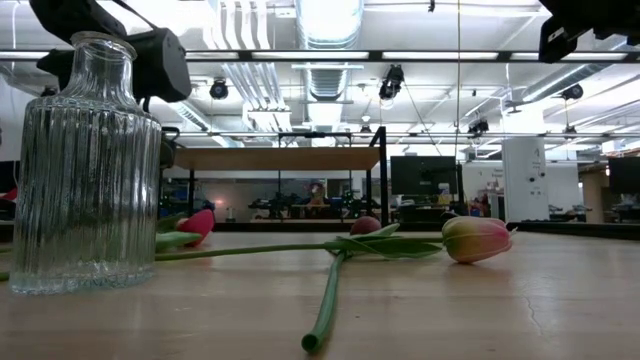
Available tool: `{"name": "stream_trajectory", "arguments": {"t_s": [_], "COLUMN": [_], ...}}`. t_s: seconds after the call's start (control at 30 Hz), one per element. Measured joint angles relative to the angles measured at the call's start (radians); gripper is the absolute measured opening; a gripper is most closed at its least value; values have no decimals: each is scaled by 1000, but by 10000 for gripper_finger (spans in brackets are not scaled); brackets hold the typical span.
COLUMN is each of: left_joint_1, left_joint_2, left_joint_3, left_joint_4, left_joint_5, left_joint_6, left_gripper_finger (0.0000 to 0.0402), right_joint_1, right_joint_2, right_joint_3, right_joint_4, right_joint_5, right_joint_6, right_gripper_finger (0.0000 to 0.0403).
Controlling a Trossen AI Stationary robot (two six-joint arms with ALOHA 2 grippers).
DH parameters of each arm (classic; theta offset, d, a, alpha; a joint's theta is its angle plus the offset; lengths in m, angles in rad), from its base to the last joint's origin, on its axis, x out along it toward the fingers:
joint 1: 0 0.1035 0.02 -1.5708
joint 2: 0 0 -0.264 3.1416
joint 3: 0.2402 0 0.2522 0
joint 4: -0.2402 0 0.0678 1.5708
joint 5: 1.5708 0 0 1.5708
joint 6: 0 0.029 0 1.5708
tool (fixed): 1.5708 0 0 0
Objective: Pick and place flowers into a vace then onto a shelf
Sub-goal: Put the white flower into the left transparent vase
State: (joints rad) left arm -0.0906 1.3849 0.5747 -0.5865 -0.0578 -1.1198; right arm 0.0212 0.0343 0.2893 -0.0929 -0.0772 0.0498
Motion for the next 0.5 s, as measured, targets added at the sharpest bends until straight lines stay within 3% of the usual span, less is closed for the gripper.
{"name": "stream_trajectory", "arguments": {"t_s": [0.1,0.33,0.5], "left_joint_1": [0,-2,-1], "left_joint_2": [-12,-85,-152], "left_joint_3": [18,85,136], "left_joint_4": [-15,-47,-50], "left_joint_5": [0,42,26], "left_joint_6": [4,54,93], "left_gripper_finger": [10,9,8], "right_joint_1": [0,0,0], "right_joint_2": [0,0,-12], "right_joint_3": [0,0,-13], "right_joint_4": [-1,-2,-6], "right_joint_5": [0,-1,-78], "right_joint_6": [0,0,-31], "right_gripper_finger": [9,8,8]}}
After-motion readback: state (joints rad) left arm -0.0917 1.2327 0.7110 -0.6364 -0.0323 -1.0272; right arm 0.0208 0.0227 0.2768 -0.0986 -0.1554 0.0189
